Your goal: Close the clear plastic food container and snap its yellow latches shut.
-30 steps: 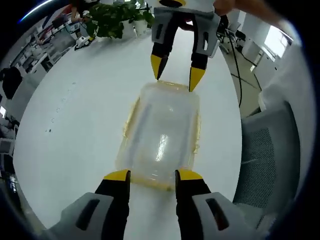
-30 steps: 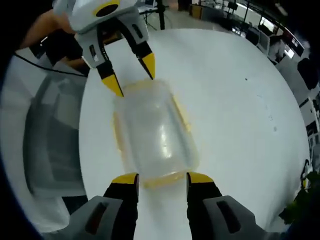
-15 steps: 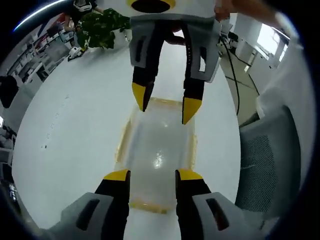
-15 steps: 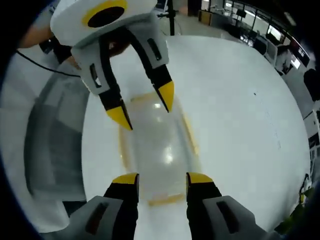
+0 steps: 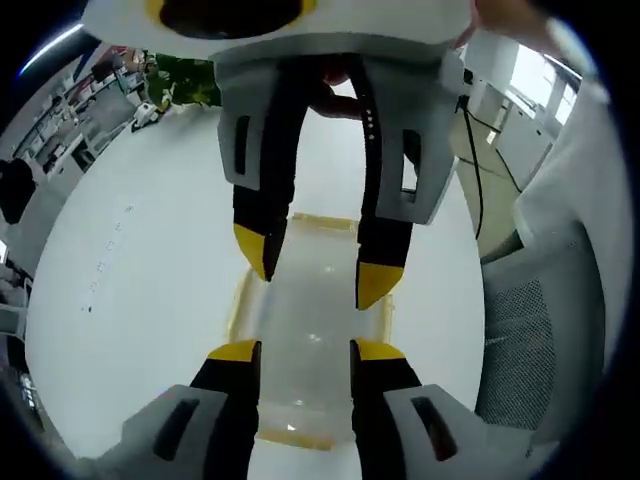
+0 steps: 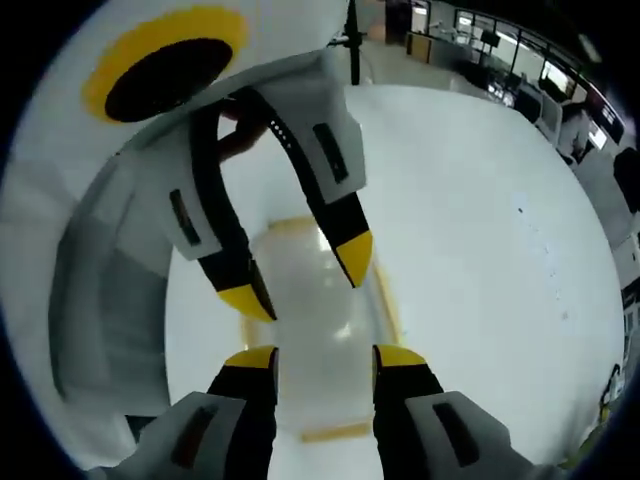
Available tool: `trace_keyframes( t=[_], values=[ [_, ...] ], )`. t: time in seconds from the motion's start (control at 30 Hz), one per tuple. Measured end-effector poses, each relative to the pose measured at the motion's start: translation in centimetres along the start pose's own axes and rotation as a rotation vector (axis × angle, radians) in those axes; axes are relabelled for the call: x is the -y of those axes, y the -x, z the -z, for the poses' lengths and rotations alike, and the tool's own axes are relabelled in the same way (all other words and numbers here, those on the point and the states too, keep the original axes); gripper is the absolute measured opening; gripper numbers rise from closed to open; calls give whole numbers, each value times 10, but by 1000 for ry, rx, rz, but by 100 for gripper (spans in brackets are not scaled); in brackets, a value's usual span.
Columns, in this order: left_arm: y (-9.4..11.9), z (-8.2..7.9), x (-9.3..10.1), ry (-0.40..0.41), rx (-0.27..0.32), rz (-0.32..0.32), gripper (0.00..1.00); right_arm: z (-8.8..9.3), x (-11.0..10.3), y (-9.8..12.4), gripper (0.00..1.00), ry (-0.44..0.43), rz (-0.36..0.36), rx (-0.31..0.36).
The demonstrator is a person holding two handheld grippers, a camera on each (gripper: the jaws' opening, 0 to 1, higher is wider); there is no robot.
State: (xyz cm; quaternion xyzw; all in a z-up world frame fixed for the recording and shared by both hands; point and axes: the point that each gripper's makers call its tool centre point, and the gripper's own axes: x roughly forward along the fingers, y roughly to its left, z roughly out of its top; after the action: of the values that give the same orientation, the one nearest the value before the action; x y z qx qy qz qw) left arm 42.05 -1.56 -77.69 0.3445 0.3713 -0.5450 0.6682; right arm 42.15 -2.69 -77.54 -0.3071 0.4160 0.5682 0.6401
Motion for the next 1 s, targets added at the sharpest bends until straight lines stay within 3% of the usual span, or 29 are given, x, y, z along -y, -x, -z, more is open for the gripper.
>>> trace_keyframes(
  t=[0.53,1.0],
  values=[
    [2,-2,6,40,25,-9,29,-10,13,-2,36,-2,9,24],
    [-1,1,12,80,32,3,31,-9,20,-7,36,16,19,9]
  ],
)
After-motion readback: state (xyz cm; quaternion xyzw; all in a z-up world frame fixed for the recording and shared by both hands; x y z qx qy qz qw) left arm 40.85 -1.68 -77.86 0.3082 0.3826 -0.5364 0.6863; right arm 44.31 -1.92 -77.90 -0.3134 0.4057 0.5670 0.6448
